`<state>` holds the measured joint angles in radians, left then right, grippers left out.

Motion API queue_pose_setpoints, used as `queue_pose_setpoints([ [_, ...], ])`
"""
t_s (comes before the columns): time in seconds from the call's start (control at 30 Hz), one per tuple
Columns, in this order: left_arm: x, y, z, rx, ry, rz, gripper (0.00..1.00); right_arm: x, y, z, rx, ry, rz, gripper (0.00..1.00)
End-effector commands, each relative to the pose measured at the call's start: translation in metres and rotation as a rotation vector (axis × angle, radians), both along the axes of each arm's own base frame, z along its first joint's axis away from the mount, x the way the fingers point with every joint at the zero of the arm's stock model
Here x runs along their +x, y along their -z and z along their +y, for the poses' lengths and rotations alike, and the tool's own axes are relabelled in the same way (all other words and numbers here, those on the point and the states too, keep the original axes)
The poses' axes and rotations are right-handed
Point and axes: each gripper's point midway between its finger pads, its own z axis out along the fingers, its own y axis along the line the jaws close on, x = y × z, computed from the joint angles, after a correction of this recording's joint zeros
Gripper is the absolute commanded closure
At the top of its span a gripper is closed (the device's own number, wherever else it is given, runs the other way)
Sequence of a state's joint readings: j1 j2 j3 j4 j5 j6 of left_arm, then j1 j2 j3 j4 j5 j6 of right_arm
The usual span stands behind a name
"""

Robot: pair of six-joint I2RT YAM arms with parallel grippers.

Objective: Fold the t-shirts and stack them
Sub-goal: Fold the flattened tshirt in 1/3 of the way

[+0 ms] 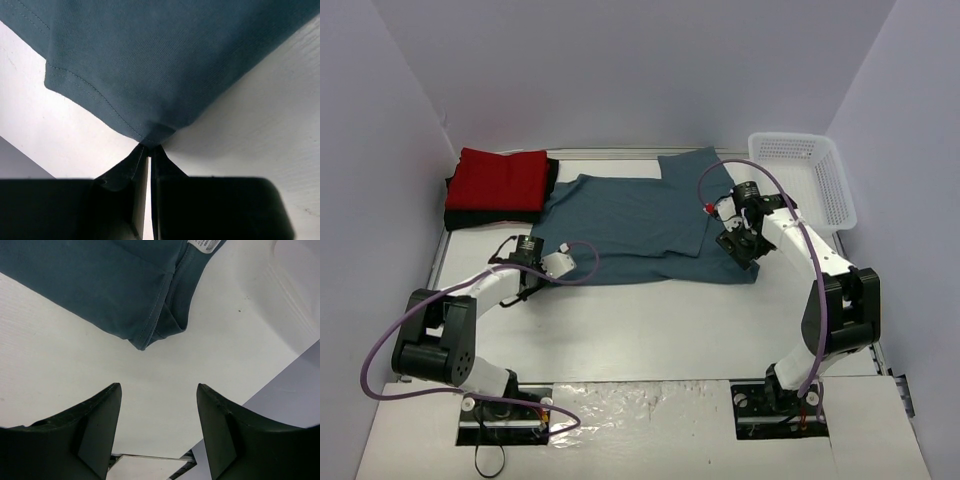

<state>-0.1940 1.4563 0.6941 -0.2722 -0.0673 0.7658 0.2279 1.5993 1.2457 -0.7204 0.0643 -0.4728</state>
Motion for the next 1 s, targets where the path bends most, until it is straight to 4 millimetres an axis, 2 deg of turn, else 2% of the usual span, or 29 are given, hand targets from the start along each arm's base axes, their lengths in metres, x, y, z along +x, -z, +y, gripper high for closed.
queue_pose_setpoints([
  [0.0, 0.001, -0.004, -0.006, -0.044, 0.000, 0.009, 0.98, -0.014, 0.003, -0.011, -0.023, 0.000, 0.032, 0.42],
  [0.23, 0.002, -0.012, -0.004, -0.045, -0.022, -0.013, 0.98, -0.022, 0.029, -0.016, -0.013, -0.006, 0.114, 0.42],
  [0.47, -0.001, -0.011, -0.002, -0.043, -0.042, -0.007, 0.98, -0.030, 0.054, -0.016, -0.003, -0.043, 0.201, 0.43],
  [0.8, -0.005, -0.014, -0.001, -0.048, -0.070, -0.012, 0.97, -0.012, 0.086, -0.022, 0.039, -0.030, 0.274, 0.44],
  [0.9, -0.004, -0.016, 0.000, -0.050, -0.076, -0.018, 0.98, -0.008, 0.092, -0.020, 0.053, -0.028, 0.287, 0.59],
  [0.93, -0.005, -0.015, 0.000, -0.049, -0.079, -0.016, 0.98, -0.008, 0.094, -0.020, 0.055, -0.030, 0.295, 0.70],
  [0.97, -0.005, -0.015, 0.000, -0.047, -0.080, -0.015, 0.98, -0.007, 0.094, -0.020, 0.056, -0.029, 0.292, 0.87],
])
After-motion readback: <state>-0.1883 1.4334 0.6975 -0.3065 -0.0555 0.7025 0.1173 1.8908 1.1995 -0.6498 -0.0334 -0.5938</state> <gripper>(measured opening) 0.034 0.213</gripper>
